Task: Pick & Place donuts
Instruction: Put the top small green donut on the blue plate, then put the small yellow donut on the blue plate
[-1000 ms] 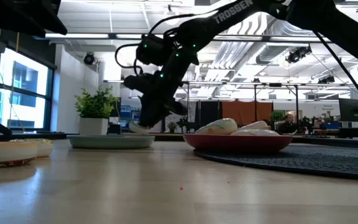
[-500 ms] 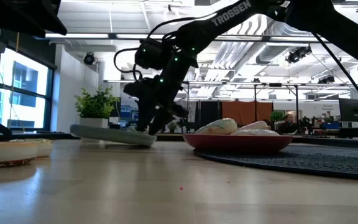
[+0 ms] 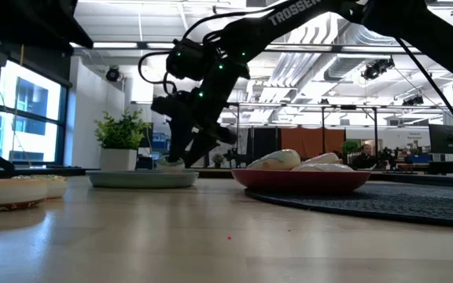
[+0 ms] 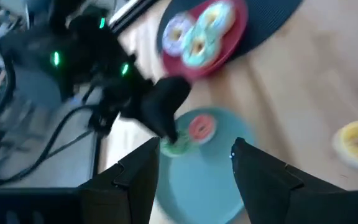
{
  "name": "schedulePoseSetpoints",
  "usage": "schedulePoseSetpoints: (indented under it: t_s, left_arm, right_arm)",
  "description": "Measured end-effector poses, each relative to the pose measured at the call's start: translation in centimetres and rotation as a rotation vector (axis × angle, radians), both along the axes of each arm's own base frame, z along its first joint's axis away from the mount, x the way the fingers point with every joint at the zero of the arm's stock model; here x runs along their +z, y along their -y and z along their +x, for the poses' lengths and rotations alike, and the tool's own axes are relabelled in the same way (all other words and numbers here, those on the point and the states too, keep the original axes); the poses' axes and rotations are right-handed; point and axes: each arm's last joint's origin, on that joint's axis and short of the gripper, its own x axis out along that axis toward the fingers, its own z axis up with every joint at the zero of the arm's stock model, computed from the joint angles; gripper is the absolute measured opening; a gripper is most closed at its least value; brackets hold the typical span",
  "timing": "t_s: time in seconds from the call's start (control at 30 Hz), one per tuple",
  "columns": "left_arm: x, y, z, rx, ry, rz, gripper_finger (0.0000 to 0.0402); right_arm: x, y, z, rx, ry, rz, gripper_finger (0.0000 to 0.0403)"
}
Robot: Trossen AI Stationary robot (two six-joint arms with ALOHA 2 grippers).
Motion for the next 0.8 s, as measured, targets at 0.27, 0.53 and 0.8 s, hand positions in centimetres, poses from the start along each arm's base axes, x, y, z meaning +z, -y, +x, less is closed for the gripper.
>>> schedulePoseSetpoints:
  t_s: [0.27, 0.53, 0.8]
  left_arm:
    - [-3.4, -3.5, 3.3, 0.045, 0.063, -0.181, 0.0061]
    - [-4.0, -6.6, 3.4, 0.081, 0.033, -0.198, 0.0022]
    - [-1.9, -4.2, 2.0, -0.260, 0.094, -0.188, 0.0003]
  right_arm:
    - [0.1, 0.2, 0.0, -0.010, 0.018, 0.068, 0.0174]
    - [0.3, 0.1, -0.1, 0.005, 0.012, 0.059, 0.0159]
    - [6.1, -2.4, -1.3, 0.171, 0.085, -0.036, 0.0169]
